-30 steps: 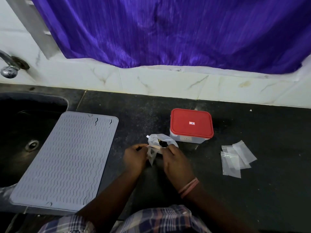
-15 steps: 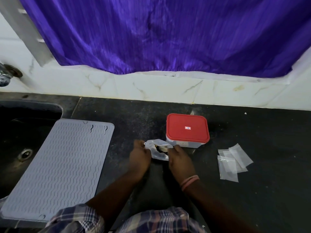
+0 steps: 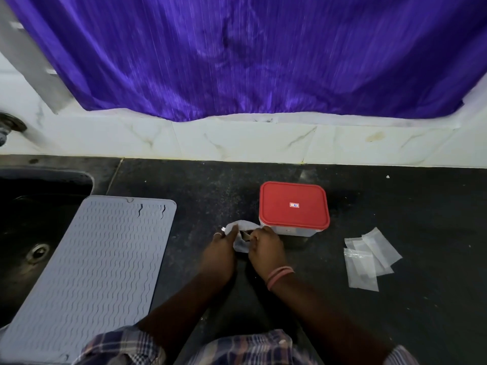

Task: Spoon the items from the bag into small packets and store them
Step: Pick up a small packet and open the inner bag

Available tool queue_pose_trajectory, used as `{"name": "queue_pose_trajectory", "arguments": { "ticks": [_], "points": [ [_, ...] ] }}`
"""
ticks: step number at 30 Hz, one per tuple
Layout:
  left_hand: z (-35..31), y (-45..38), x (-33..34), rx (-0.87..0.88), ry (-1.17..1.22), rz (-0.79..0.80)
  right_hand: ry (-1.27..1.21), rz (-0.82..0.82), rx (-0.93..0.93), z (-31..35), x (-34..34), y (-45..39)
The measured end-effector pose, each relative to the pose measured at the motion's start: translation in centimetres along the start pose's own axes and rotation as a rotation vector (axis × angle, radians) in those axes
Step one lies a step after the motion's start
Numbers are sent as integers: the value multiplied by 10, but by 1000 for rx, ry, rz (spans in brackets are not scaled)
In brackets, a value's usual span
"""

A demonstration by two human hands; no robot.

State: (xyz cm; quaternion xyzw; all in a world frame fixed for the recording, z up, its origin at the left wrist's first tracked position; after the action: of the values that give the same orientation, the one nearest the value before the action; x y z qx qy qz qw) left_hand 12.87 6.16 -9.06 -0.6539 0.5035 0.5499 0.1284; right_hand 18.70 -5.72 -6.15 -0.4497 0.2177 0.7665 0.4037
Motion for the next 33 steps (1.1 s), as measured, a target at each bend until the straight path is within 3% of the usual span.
{"name": "queue_pose_trajectory", "arguments": {
  "ticks": [4,8,11,16,20,25,27,33],
  "points": [
    [6,-5,5,-8,76,34,-152,-116,136,-2,5,4],
    [8,-4,5,-16,46,40,-432,-244,494,-25,5,17],
    [8,-3,3,-40,17,37,-538,-299,617,-35,4,28],
    [12,0,-3,-38,90,13,-544,-320,596,-36,-11,39],
    [14,2,-10,-139,158,-1,-370,-288,442,-30,-25,48],
    [29,17,-27,-273,286,-97,-615,-345,634,-43,-22,64],
    [35,18,-32,-339,332,-68,-722,-354,673,-45,-21,70],
    [39,29,-36,-368,578,22,-800,-341,516,-20,-32,77]
  ]
}}
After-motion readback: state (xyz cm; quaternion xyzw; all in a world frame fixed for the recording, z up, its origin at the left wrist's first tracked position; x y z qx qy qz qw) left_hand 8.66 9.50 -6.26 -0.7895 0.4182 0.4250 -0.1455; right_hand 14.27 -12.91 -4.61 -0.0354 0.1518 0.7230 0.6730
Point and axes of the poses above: each hand's wrist, its own y-axis away from the middle knuckle, its own x-axis out of the palm, z = x × y, the point moved 7 cm from there along -y, towards the middle knuckle, and after that the axes turned 14 degrees about -x, right-handed, at the moved point
